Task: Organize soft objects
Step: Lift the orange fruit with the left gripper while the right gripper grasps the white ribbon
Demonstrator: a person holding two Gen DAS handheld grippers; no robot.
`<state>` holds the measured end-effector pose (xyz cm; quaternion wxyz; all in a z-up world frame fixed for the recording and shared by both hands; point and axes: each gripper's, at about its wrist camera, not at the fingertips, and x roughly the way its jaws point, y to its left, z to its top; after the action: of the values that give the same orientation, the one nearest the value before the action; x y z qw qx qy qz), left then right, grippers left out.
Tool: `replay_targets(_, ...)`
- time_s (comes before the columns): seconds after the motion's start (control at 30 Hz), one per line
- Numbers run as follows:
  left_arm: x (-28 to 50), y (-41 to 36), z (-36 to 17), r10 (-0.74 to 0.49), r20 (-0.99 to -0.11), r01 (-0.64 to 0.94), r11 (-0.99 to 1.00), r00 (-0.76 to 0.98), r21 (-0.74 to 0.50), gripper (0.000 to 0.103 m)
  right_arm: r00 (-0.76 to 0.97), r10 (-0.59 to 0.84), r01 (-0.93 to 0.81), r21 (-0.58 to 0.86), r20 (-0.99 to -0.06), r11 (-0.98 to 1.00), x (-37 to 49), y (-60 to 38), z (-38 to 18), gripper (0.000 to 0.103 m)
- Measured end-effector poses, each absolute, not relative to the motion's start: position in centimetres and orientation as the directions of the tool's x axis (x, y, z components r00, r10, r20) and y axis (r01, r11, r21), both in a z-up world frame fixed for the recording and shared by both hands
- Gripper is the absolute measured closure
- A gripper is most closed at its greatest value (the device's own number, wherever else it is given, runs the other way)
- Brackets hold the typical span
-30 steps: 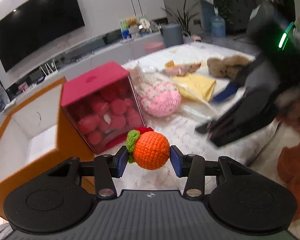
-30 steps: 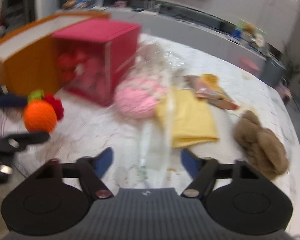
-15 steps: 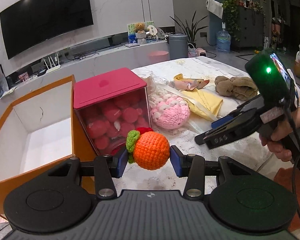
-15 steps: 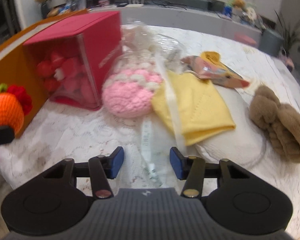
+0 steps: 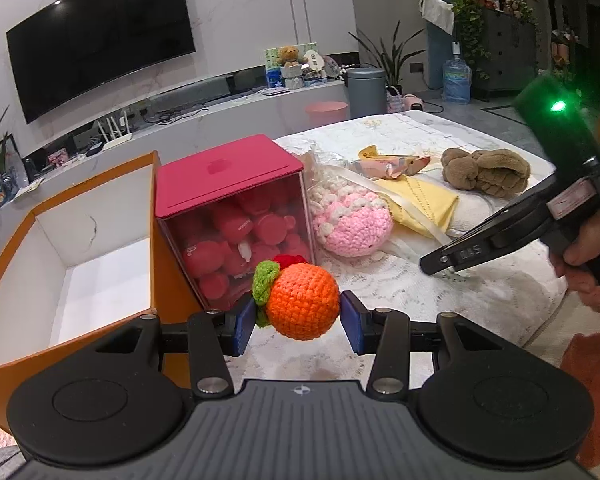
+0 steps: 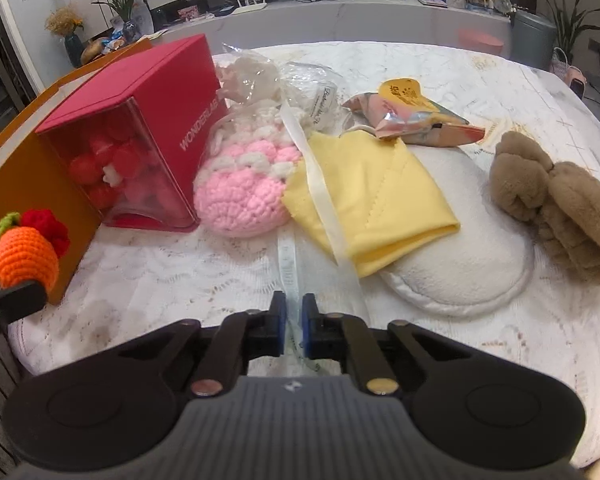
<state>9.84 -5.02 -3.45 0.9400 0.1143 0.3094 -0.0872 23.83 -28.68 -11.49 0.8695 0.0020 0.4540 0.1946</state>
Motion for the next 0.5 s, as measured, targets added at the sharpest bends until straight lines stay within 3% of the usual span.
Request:
replay_targets(0.27,9.5,-4.3,-2.8,-0.078,-0.542,0.189,0.970,0.837,0.153,0.051,0.543,0.333,-0.313,0.182,-0.771,0.932,23.3,-30.1,-10.1,0.103)
replay_targets(0.5,9.8,-3.4,-2.1,-0.059,-0.529,0.138,0.984,0.847,0.112,0.051,0.548,0.511,-0.385,0.342,-0.662,0.857,21.6,-31.1,-6.6,0.103)
